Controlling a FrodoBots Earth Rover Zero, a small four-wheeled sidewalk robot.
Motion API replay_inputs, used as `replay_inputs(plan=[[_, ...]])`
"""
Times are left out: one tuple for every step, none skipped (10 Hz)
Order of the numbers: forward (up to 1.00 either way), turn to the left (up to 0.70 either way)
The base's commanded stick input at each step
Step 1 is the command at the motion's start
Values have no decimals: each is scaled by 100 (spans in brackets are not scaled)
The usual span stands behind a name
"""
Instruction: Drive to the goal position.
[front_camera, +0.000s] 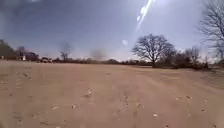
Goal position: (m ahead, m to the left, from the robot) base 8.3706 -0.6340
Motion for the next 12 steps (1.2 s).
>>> replay_inputs(plan=[[100, 0], [100, 0], [100, 0], [100, 0], [100, 0], [100, 0], [100, 0], [100, 0], [100, 0], [100, -27], [100, -27], [100, -27]])
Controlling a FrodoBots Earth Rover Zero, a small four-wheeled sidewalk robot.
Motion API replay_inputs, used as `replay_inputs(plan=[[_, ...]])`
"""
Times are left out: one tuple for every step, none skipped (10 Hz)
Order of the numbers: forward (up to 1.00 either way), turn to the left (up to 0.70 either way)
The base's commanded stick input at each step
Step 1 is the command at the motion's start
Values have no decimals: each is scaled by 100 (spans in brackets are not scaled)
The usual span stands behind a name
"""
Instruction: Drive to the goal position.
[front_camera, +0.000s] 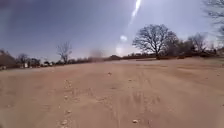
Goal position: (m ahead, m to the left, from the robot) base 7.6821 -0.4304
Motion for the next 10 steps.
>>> replay_inputs(plan=[[100, -17], [100, -5], [100, 0], [100, 0], [100, 0], [100, 0], [100, 0], [100, 0], [100, 0], [100, 0]])
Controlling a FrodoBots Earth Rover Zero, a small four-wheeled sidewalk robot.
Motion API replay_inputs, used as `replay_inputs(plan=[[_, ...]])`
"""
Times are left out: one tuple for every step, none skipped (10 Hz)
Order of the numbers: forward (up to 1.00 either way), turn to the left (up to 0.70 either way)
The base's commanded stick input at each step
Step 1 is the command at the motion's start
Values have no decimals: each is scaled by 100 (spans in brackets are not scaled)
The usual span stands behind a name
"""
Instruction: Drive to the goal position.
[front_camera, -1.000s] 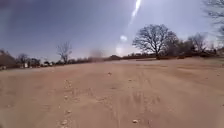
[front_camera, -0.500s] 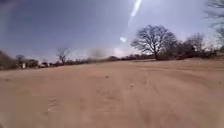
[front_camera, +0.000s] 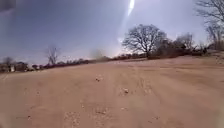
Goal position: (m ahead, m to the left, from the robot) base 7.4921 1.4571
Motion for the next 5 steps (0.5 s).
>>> replay_inputs(plan=[[100, 0], [100, 0], [100, 0], [100, 0], [100, 0]])
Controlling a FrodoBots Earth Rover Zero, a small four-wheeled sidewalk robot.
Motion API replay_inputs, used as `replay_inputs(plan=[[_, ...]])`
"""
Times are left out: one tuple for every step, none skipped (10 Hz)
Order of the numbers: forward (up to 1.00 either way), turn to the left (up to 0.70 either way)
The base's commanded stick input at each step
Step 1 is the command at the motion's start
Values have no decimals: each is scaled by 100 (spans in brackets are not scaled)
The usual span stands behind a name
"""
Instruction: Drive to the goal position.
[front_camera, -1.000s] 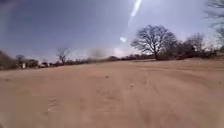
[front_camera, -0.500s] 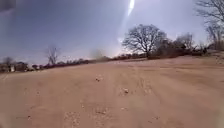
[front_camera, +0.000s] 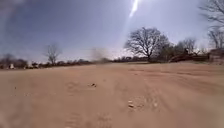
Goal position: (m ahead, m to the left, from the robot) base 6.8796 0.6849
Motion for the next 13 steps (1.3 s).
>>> replay_inputs(plan=[[100, 0], [100, 0], [100, 0], [100, 0], [100, 0], [100, 0], [100, 0], [100, 0], [100, -27], [100, -27], [100, -27], [100, -27], [100, -27]])
